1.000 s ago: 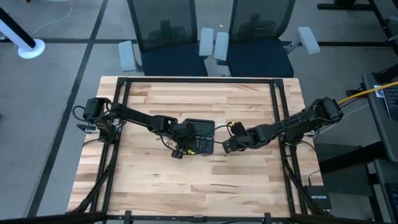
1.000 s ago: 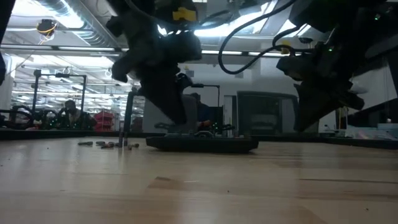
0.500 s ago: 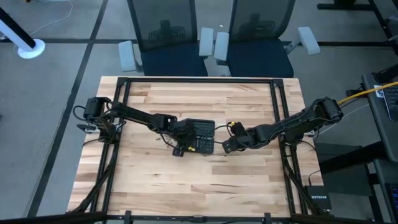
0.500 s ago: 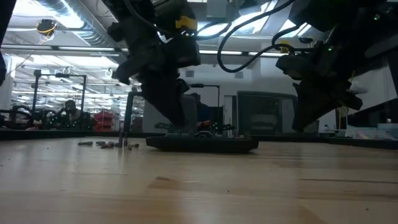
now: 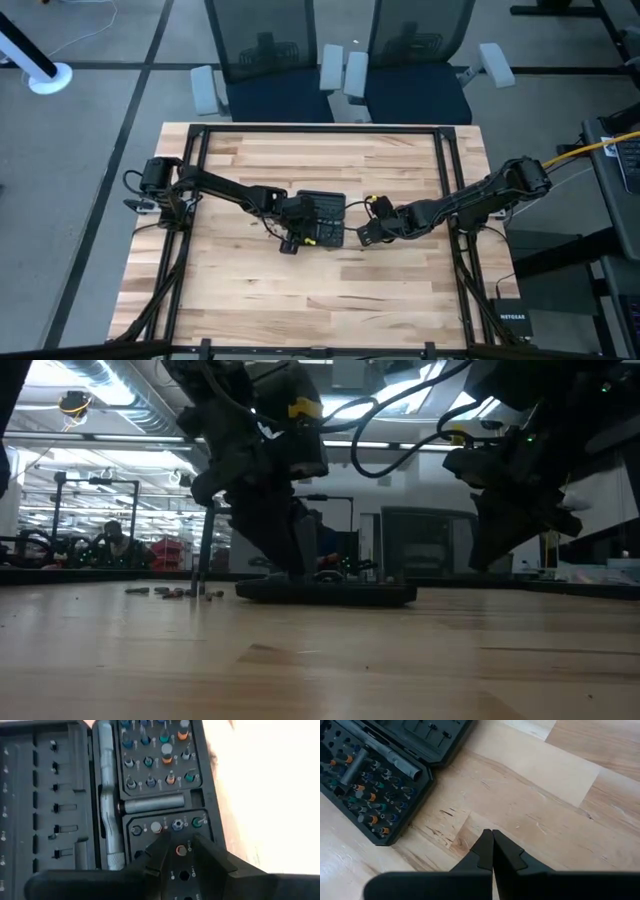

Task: Prefit tool cases
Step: Remove the orange socket bit from the black prefit tool case

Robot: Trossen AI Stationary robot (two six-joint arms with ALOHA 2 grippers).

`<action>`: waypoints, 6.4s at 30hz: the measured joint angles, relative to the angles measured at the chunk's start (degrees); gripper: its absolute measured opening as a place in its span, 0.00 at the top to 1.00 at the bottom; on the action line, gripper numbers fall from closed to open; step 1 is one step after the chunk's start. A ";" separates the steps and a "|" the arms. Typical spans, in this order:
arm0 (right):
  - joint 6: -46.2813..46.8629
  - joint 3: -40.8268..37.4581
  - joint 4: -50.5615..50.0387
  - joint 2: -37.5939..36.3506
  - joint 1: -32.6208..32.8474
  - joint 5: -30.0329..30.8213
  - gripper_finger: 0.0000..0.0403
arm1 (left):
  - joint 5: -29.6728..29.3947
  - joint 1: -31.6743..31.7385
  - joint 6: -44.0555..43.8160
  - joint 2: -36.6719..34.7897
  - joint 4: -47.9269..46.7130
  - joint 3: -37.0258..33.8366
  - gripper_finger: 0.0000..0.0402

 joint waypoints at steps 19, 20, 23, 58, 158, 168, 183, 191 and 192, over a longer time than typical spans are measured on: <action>-3.38 -0.04 12.78 0.07 0.04 0.69 1.00 | -0.37 0.11 3.04 0.92 -1.44 0.04 0.95; -4.43 -0.01 16.56 0.49 0.04 0.70 1.00 | -0.44 0.09 2.93 0.94 -1.42 0.04 0.97; -5.58 0.03 23.95 2.82 -0.54 0.75 1.00 | -1.24 0.07 2.01 0.96 -1.27 0.04 0.98; 3.66 0.24 44.08 21.18 -1.25 -5.74 1.00 | -3.33 1.64 1.60 -8.16 -3.59 0.60 1.00; -2.63 -0.02 45.61 16.83 -8.23 -5.77 1.00 | -4.37 0.03 -4.74 3.99 12.01 0.35 1.00; 1.94 0.31 49.67 23.89 -8.28 -7.40 1.00 | -4.65 0.40 -5.17 4.85 12.59 0.40 1.00; 3.27 0.36 48.83 24.37 -8.31 -8.37 1.00 | -6.27 1.11 -1.62 -0.83 11.65 0.42 1.00; 3.06 0.17 49.38 24.37 -8.28 -8.31 1.00 | -7.17 1.46 0.01 -7.86 -10.02 0.44 1.00; 3.05 0.17 49.38 24.37 -8.28 -8.27 1.00 | -7.16 1.44 0.31 -9.08 -12.81 0.11 1.00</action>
